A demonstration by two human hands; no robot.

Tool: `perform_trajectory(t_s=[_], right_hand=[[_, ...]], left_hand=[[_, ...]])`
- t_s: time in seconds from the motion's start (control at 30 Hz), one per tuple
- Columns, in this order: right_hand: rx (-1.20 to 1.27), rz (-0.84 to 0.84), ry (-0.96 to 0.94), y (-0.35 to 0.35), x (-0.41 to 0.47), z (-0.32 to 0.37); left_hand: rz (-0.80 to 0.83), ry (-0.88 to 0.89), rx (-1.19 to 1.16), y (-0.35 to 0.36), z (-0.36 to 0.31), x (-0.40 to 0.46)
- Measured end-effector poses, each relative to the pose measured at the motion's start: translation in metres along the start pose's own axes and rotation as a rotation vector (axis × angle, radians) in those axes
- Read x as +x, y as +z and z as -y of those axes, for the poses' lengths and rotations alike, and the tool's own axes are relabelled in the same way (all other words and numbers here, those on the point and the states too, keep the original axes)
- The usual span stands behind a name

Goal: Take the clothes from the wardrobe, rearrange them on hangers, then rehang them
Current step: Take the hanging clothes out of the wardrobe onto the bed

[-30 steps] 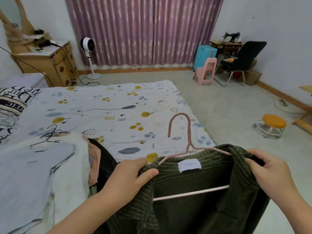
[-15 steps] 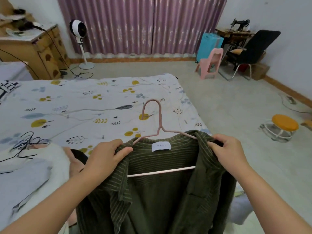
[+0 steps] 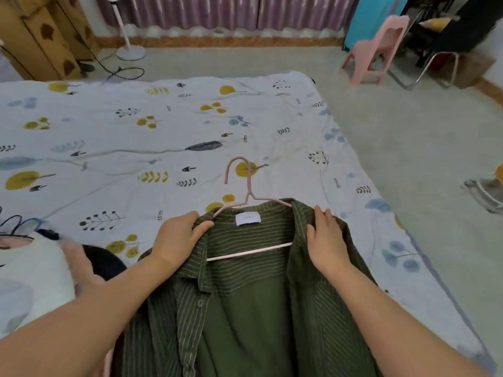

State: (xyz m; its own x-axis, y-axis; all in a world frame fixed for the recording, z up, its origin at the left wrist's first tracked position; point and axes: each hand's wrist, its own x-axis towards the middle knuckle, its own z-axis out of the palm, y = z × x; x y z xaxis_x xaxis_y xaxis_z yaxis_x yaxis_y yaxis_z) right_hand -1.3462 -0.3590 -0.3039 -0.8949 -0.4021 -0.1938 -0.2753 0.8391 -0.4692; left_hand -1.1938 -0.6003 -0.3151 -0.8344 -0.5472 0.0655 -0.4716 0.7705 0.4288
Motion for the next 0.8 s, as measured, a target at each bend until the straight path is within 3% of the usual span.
perform_trajectory(t_s=[0.2,0.37,0.53,0.63,0.8], right_hand=[[-0.06,0.301,0.074,0.099,0.036,-0.034],[-0.081,0.405,0.073,0.156,0.053,-0.049],[-0.233,0.32,0.041,0.183,0.054,-0.059],[-0.327,0.22,0.034,0.198,0.048,-0.059],[-0.357,0.316,0.042,0.21,0.058,-0.063]], left_hand=[[0.08,-0.032,0.058,0.087,0.052,0.041],[0.214,-0.12,0.152,0.144,0.081,0.049],[0.112,-0.312,0.186,0.167,0.083,0.01],[0.253,-0.332,0.282,0.181,0.085,-0.028],[0.398,-0.334,0.322,0.205,0.104,-0.035]])
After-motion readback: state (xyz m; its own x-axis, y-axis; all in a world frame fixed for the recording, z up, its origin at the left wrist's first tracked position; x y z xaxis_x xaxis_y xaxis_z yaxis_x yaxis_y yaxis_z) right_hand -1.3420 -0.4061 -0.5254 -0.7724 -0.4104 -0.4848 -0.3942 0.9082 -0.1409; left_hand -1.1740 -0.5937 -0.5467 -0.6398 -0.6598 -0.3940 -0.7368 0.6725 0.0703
